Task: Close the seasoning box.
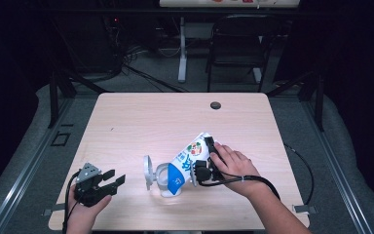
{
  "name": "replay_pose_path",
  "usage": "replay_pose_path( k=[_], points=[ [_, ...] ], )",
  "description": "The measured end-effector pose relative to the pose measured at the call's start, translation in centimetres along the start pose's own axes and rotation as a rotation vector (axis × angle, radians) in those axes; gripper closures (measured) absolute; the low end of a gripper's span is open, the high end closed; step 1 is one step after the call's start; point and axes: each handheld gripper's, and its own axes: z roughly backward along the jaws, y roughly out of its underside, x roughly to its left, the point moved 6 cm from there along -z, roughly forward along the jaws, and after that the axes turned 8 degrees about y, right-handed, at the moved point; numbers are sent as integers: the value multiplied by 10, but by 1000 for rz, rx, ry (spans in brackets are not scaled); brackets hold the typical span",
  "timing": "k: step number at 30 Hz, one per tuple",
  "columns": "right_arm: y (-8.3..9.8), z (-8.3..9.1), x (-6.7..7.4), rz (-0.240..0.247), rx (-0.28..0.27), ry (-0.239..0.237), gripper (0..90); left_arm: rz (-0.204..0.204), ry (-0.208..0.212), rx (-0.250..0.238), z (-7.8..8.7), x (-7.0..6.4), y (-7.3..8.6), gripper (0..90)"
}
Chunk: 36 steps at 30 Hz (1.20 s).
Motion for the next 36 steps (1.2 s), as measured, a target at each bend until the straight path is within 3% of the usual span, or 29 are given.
replay_pose_path(
  k=[36],
  points=[
    [-2, 2, -2, 26, -20, 15, 557, 0, -3, -6, -1, 0, 0, 513]
  ],
)
